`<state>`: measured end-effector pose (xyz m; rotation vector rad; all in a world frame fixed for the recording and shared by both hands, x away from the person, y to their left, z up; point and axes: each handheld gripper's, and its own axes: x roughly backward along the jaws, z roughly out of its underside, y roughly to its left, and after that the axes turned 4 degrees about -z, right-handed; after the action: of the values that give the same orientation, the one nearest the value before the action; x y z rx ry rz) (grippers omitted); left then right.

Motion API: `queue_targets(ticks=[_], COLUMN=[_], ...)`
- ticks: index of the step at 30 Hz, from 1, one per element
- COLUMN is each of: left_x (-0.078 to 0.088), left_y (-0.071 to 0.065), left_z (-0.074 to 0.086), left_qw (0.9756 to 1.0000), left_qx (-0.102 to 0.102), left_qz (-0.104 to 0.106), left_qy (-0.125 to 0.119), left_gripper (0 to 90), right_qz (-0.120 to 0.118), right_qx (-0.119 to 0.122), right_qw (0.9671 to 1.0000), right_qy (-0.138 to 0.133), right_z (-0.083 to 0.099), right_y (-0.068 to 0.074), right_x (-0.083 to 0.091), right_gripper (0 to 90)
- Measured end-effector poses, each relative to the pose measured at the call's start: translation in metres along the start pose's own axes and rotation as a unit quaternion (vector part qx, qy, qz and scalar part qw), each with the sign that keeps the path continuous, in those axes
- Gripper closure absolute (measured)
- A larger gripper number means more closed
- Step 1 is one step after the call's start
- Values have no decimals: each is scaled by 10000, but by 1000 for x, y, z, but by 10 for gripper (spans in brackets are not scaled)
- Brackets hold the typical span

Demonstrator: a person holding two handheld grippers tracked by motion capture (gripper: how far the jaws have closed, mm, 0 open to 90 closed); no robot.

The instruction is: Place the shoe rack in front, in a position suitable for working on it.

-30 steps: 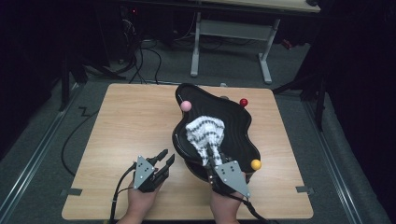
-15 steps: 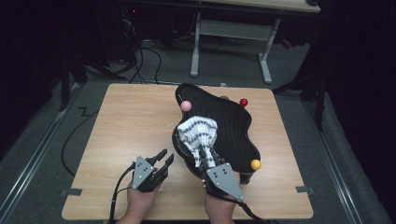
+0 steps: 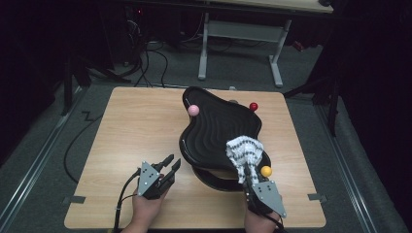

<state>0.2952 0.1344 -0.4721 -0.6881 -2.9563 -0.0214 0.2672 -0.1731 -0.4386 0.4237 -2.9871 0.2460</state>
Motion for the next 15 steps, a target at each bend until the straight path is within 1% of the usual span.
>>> queue_targets(ticks=[1,4,5,6,10,13,15], left_x=[0,1,1,2,4,5,5], left_y=[0,-1,-2,-3,-5,-6,-7], left_z=[0,-1,-2,-3,-6,-6,-6], left_qw=[10000,10000,10000,10000,9999,9999,9999], left_qx=[-5,10,11,9,-5,-29,-23], left_qz=[-1,24,39,43,90,119,134], left_qy=[1,1,-12,-28,-93,-100,-96], left_gripper=[686,689,692,692,694,695,695], right_qz=[77,91,186,267,448,613,650], right_qx=[47,55,109,165,139,24,-16], right_qw=[9999,9999,9997,9995,9988,9980,9977], right_qy=[60,60,70,83,98,124,167], right_z=[4,5,14,14,16,17,17], right_y=[-6,-7,-21,-25,-41,-57,-69], right_x=[2,2,2,1,-1,-3,-5], right_gripper=[791,792,799,800,804,805,805])
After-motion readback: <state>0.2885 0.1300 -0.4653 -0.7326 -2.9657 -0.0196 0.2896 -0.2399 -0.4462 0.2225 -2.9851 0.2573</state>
